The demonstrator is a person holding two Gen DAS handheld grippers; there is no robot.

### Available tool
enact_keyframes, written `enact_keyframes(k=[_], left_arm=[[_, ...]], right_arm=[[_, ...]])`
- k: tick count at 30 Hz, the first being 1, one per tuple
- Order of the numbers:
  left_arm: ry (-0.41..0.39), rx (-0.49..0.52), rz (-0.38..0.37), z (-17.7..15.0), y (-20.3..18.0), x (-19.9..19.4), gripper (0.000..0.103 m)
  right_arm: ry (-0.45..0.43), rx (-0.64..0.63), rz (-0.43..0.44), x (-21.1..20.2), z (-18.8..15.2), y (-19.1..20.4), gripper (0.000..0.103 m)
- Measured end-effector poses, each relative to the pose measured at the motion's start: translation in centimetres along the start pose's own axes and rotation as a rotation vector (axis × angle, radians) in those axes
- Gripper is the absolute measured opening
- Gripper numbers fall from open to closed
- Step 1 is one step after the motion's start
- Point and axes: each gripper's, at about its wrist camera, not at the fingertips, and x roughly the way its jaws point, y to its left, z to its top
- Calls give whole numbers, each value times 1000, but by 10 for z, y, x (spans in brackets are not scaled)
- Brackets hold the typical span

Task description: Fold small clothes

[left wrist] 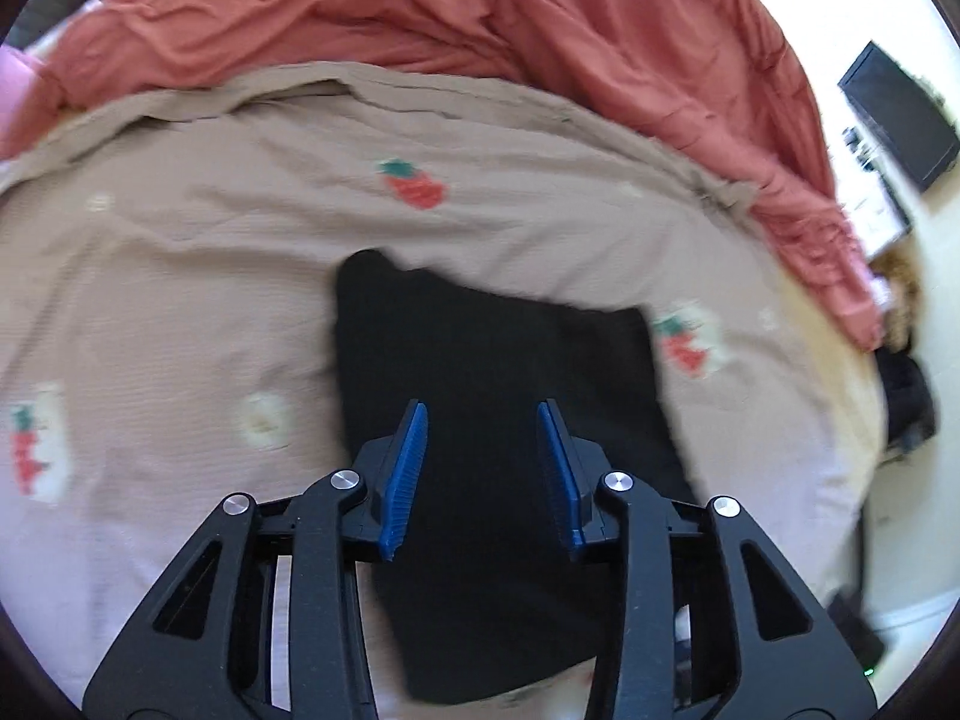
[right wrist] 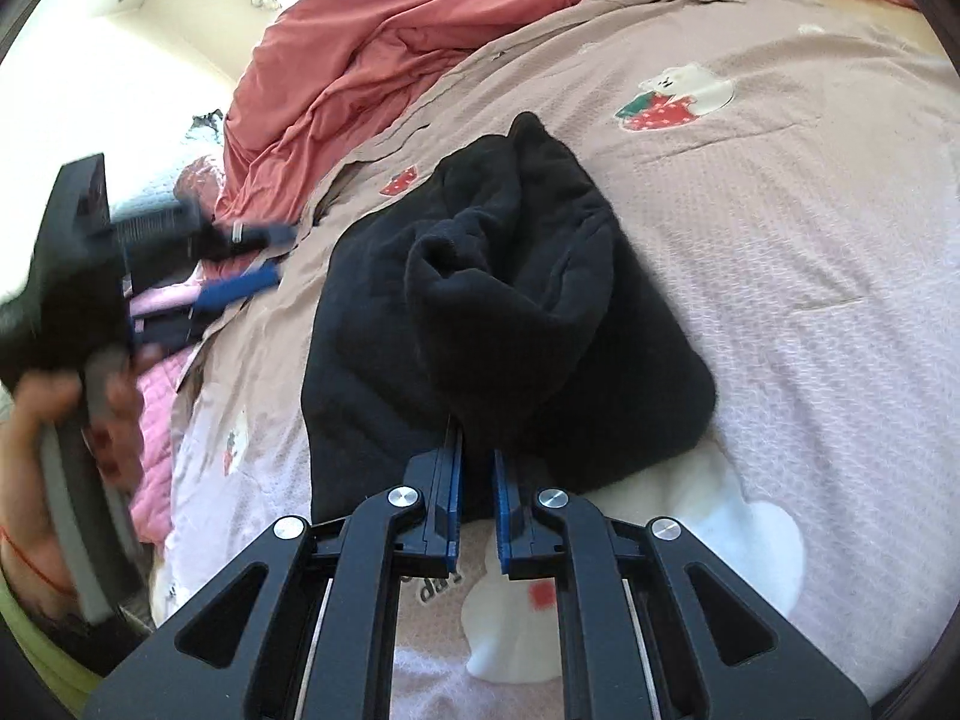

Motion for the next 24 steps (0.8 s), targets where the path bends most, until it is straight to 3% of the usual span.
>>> enact_keyframes(k=[3,5,8,9,10,11,16,20,24], left_arm=[[36,38,30,-19,2,9,30],[72,61,49,-31,-6,25,30],[37,123,126,-46,-20,37,29],[16,140,149,-49,-24,37,29],[8,149,157,-53,-25,36,28],[-1,159,163,-56,-26,37,27],[-13,180,155,-62,-23,37,27],[-32,195,162,-65,-25,37,27],[-54,210,162,-67,-26,34,27]], right_arm=[[-23,8,-23,-14,0,-1,8],[-92,-10,-66,-33,2,0,10],[-193,-64,-89,-55,14,2,12],[-207,-80,-92,-58,19,2,17],[-214,-112,-92,-58,27,1,30],[-206,-137,-88,-55,33,0,36],[-110,-172,-52,-33,61,-5,36],[-15,-191,46,-1,83,5,36],[55,-179,33,41,100,-2,36]])
